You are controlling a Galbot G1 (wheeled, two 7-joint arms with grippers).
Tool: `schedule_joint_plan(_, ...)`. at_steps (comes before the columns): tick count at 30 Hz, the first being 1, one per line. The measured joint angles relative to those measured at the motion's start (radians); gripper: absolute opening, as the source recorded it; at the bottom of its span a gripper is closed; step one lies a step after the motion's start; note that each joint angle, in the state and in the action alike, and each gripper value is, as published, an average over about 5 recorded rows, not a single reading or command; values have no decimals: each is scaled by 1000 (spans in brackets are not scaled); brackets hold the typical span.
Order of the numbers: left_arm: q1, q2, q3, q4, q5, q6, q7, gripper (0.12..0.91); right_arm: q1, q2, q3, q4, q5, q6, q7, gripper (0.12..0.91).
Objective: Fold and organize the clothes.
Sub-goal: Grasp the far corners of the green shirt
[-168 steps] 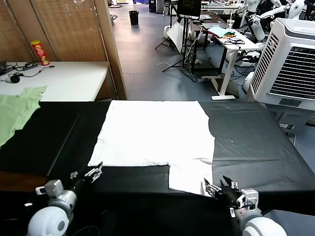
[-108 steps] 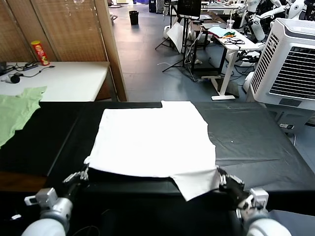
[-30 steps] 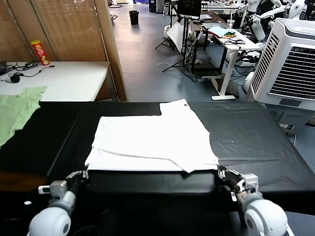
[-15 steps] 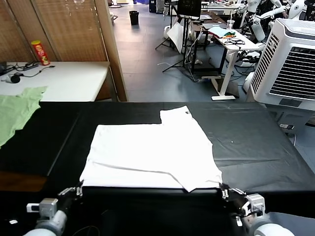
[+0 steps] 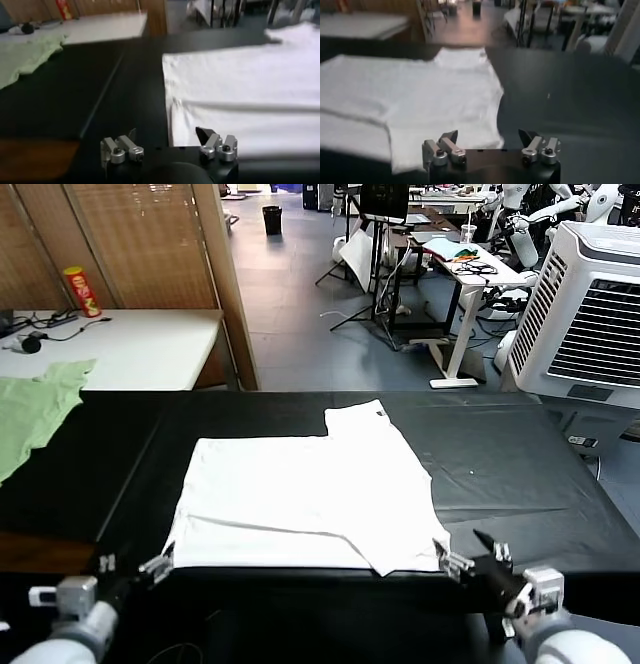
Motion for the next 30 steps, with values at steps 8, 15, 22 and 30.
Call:
schedule_joint_plan(8, -376, 89, 146, 229, -143, 94, -41, 798, 418, 24, -260, -355, 76, 23, 59, 798)
schedule_joint_plan(15, -703, 82, 328, 495, -242, 123, -45, 798, 679, 81, -458, -646, 123, 23, 27, 798)
schedule_joint_plan(22, -899, 46, 444, 739, -248, 139, -23, 798, 823, 159, -555, -879, 111, 6, -30, 798)
schedule_joint_plan(30, -985, 25, 491, 882, -238, 142, -3, 798, 882, 251, -568, -1048, 23, 16, -60, 798)
